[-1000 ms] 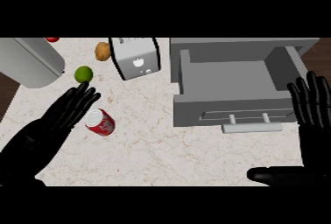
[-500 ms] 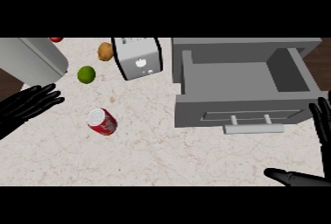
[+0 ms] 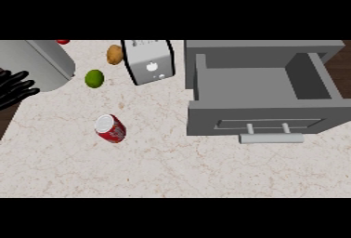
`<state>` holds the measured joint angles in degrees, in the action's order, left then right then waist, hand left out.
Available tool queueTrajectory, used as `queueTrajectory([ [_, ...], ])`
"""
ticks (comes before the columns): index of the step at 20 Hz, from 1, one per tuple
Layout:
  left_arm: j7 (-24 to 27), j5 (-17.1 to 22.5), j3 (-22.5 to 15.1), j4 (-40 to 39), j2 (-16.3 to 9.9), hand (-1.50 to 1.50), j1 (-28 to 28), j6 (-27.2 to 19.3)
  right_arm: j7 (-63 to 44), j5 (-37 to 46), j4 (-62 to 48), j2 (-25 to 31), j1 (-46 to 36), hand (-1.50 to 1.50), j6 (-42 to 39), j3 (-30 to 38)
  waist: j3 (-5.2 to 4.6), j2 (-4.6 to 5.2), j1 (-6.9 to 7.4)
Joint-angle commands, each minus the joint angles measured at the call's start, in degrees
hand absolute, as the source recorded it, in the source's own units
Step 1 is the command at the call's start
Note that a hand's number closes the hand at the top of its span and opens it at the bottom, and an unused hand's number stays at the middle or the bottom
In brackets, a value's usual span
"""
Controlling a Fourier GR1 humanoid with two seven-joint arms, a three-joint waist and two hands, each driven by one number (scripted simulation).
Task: Pick up the can, place it into the drawer and close the drawer
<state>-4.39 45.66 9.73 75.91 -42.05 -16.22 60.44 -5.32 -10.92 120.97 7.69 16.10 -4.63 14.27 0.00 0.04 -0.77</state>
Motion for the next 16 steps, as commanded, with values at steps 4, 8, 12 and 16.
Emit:
queueTrajectory([
  [4,-7.45,11.10,-4.37,-8.02,-3.53,-1.50,-4.09,1.43,0.52,-3.02,2.95,-0.62,5.42,-1.50,-4.20,2.40,0.03,-0.08,0.12],
  [8,-10.70,13.36,-6.98,-12.13,-1.94,-1.50,-7.05,0.81,4.63,-7.01,-3.32,2.40,4.69,-1.50,-8.61,8.64,0.03,0.00,-0.01],
  [12,-16.14,21.07,-10.44,-7.70,-2.63,-1.50,-5.61,-2.76,1.66,-9.18,0.75,1.82,5.86,-1.50,-9.05,9.79,0.04,-0.14,0.40],
  [16,-20.10,23.64,-12.15,-8.59,-1.70,-1.50,-8.54,-5.45,2.41,-11.19,3.41,0.56,10.38,-1.50,-12.27,11.99,0.03,-0.12,0.02],
])
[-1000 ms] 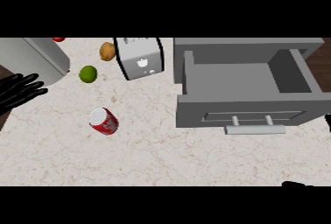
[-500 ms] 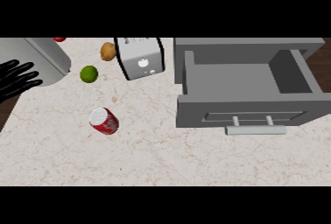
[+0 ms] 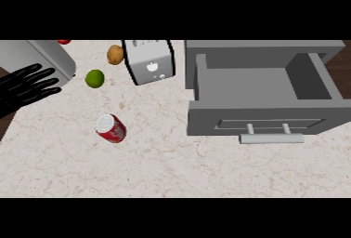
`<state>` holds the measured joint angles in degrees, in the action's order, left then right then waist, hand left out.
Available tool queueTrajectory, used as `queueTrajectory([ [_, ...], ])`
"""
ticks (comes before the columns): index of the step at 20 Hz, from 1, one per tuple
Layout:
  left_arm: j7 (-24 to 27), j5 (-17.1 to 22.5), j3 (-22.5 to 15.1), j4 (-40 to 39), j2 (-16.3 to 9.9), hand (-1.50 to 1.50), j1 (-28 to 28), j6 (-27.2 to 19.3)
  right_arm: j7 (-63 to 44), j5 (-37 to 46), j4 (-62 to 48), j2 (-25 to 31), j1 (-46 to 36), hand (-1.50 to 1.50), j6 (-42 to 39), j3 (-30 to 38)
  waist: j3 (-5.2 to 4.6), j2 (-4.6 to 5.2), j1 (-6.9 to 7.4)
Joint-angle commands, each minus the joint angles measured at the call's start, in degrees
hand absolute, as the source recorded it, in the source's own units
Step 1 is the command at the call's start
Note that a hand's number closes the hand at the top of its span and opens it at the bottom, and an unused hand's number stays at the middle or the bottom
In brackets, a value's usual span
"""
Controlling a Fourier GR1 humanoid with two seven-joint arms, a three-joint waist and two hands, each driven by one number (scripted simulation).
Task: Pick up the can, place it into the drawer and close the drawer
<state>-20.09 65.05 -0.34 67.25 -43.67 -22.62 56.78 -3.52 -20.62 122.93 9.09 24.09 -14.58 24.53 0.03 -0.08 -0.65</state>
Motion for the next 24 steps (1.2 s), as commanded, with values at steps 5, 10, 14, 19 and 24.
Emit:
queueTrajectory([
  [5,-1.55,-7.62,-0.72,1.24,8.67,-1.50,-2.86,-4.71,0.28,1.14,0.42,-2.46,-0.30,-1.50,-1.66,1.08,-0.03,0.07,0.07],
  [10,-2.84,-8.85,0.86,-0.18,9.68,-1.50,-3.23,-6.36,0.27,-4.69,0.19,-1.48,3.51,-1.50,-7.01,7.04,-0.02,-0.01,0.07],
  [14,4.87,-23.71,2.34,-4.58,16.58,-1.50,-1.86,-2.16,0.73,-5.32,-0.60,-1.08,2.47,-1.50,-8.82,7.75,-0.06,0.18,-0.36],
  [19,10.12,-32.10,3.15,-2.05,19.37,-1.50,3.38,-0.99,-0.29,-4.41,-2.98,-0.45,-0.85,-1.50,-8.67,9.71,-0.05,0.09,0.25],
  [24,16.64,-41.31,6.28,-12.09,20.56,-1.50,-2.06,-1.38,-0.56,-3.35,-1.33,-3.68,0.52,-1.50,-10.13,9.04,-0.07,0.24,-0.24],
])
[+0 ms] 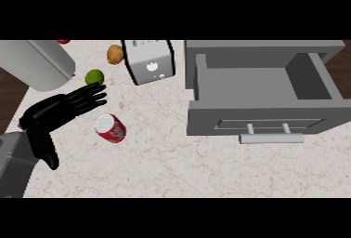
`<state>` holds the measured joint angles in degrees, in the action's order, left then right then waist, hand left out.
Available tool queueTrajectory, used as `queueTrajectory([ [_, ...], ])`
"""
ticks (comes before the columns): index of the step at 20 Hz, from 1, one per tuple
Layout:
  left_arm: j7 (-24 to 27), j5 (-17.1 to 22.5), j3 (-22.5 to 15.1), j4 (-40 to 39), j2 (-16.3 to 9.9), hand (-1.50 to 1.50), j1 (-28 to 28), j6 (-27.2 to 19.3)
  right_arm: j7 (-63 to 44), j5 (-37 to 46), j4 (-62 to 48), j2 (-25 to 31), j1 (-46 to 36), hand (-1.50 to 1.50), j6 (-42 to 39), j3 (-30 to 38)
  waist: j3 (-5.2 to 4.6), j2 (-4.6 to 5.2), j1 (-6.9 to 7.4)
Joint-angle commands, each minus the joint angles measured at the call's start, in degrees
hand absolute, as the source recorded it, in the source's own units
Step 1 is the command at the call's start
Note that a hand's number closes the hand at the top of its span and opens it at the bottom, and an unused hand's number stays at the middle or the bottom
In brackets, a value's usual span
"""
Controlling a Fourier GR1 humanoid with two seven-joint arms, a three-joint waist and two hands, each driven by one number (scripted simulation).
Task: Pick up the can, place it into the drawer and close the drawer
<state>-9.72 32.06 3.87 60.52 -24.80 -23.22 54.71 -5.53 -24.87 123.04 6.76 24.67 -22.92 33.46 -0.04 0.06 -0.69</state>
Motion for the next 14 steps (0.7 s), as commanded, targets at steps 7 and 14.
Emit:
queueTrajectory([
  [7,20.62,-22.51,2.01,-14.81,3.87,-1.50,-4.66,-2.07,-2.99,-0.98,1.87,-0.48,-0.29,-1.50,-2.16,1.62,-0.04,0.17,-0.48],
  [14,33.29,-30.41,1.74,-27.34,0.67,-1.50,-6.70,-1.35,0.27,-2.19,0.11,-2.72,1.68,-1.50,-5.72,4.13,-0.07,0.25,-0.80],
])
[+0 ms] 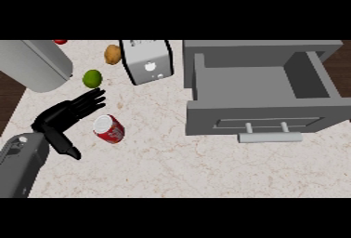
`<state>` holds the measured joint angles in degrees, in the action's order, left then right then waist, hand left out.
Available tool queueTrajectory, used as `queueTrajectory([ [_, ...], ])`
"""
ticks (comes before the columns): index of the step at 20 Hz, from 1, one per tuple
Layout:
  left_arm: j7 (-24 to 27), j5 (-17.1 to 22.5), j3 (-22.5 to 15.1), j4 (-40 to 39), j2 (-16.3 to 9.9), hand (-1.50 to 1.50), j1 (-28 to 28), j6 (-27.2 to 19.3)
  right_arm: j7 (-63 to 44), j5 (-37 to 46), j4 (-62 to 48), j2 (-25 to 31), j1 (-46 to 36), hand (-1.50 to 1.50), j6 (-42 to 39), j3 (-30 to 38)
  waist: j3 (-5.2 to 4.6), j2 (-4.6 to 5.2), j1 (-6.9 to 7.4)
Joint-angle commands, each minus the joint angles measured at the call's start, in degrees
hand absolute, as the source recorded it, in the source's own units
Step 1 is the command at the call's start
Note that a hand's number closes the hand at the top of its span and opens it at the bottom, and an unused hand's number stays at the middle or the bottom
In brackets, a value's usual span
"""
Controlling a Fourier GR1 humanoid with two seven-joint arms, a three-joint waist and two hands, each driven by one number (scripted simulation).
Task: Pick up the can, place it into the drawer and close the drawer
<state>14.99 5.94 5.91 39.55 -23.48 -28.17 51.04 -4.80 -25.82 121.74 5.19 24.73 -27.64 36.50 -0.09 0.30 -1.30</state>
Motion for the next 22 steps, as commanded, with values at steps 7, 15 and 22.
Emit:
queueTrajectory([
  [7,14.73,-9.22,-2.86,-14.44,-1.19,-1.50,-5.12,1.62,-2.74,-0.69,0.50,1.18,-2.01,-1.50,0.17,1.61,-0.03,0.13,-0.22],
  [15,20.27,-11.89,-4.72,-21.11,2.19,-1.50,-5.09,-2.62,-4.21,-4.29,1.36,1.08,-2.05,-1.50,-0.41,1.80,-0.18,0.66,-1.54],
  [22,19.69,-11.25,-4.44,-24.43,5.18,-1.50,-7.60,-4.02,-4.68,-5.09,3.39,-0.36,0.55,-1.50,-1.82,2.24,-0.18,0.60,-2.06],
])
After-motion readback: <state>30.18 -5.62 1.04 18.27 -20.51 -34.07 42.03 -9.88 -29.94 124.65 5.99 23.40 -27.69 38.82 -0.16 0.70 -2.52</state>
